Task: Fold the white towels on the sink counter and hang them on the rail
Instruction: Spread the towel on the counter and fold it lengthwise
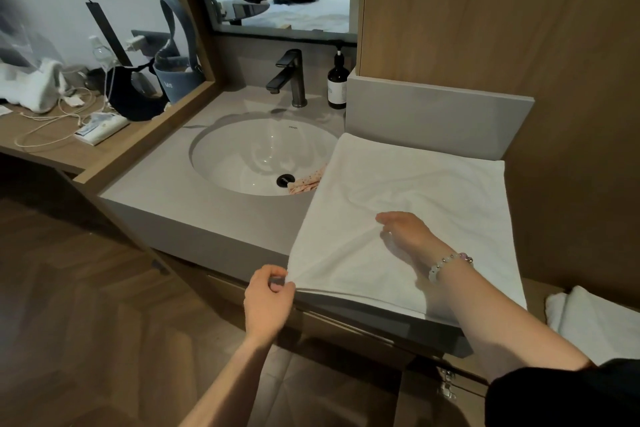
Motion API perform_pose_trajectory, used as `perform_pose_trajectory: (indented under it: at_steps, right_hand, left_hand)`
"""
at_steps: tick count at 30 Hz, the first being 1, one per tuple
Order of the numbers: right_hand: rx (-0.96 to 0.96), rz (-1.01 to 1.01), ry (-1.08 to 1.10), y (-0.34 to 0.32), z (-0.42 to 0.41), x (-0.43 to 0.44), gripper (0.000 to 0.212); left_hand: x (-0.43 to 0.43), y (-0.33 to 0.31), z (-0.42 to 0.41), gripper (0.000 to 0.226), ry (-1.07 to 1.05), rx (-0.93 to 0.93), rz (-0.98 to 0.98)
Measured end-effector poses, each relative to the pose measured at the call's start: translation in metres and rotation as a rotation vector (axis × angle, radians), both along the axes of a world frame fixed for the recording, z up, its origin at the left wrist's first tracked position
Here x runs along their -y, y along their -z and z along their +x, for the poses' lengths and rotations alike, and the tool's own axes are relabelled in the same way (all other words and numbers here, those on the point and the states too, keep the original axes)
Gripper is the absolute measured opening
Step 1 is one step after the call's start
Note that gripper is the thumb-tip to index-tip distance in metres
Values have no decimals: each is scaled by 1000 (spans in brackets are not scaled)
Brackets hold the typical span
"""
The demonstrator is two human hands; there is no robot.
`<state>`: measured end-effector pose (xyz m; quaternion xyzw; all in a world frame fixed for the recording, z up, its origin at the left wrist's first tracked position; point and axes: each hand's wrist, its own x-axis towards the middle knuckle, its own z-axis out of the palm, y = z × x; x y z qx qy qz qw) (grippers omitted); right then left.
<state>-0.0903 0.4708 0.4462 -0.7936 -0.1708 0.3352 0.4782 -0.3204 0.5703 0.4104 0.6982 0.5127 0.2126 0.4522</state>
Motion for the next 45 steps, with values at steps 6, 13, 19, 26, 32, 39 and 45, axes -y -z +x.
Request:
perform_pose_trajectory:
  at_steps: [6, 13, 19, 26, 32, 39, 45]
  right_hand:
    - [584, -269, 15, 13, 7, 6, 45]
    - [714, -579, -232, 41, 5, 22, 66]
    - [764, -620, -277, 39, 4, 26, 78]
    - [792, -543, -221, 33, -10, 31, 74]
    - [821, -574, -194, 35, -45, 31, 62]
    - [783, -628, -102, 44, -29, 70, 72]
    - [650, -744, 76, 38, -19, 93, 75]
  left_hand:
    - [-12, -12, 18, 21, -62, 127, -503]
    - [-19, -2, 12, 20, -139, 106, -409]
    - [-23, 1, 14, 21, -227, 108, -392]
    - [-20, -25, 26, 26, -107, -103, 123]
    - [-6, -24, 86, 49, 688, -415, 573]
    - [-21, -9, 82, 60, 779, -750, 460]
    - [-42, -19, 79, 60, 682, -917, 421]
